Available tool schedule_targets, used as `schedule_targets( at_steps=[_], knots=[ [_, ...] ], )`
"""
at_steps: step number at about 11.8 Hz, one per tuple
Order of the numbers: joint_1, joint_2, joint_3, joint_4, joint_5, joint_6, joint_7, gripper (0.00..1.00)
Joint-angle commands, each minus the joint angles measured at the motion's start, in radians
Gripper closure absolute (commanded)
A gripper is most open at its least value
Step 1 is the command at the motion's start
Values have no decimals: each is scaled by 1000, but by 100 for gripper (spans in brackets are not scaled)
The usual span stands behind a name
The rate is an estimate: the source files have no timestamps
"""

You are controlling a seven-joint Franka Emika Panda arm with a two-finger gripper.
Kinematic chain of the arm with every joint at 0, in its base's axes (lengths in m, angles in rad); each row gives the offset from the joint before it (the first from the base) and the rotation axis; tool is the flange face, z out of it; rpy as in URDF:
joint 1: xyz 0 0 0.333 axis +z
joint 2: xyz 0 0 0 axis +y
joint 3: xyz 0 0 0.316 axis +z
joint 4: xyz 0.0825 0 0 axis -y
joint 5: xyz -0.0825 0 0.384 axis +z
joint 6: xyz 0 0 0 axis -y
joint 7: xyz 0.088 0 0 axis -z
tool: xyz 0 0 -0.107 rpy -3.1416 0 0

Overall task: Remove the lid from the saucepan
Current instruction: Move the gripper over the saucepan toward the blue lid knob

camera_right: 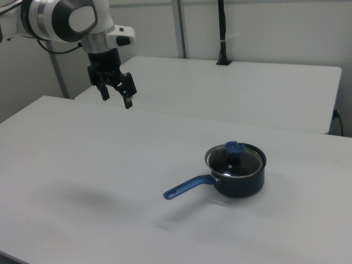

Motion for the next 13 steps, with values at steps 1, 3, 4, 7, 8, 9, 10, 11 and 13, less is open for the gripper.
schedule_targets(
  at_steps=[1,3,4,7,8,9,10,11,13],
  knots=[
    [4,-19,-9,-21,23,5,-21,0],
    [1,-19,-9,-20,23,7,-19,0],
    [-4,-19,-12,-18,17,9,-22,0],
    [-42,-3,-32,-17,-41,28,-35,0],
    [-79,11,-32,-15,-53,47,-35,0],
    [-128,43,-32,-17,-72,109,-36,0],
    [-165,75,-32,-17,-82,190,-27,0],
    [-204,111,-33,-17,-86,279,-19,0],
    [-261,180,-33,-20,-87,422,13,3]
  ],
)
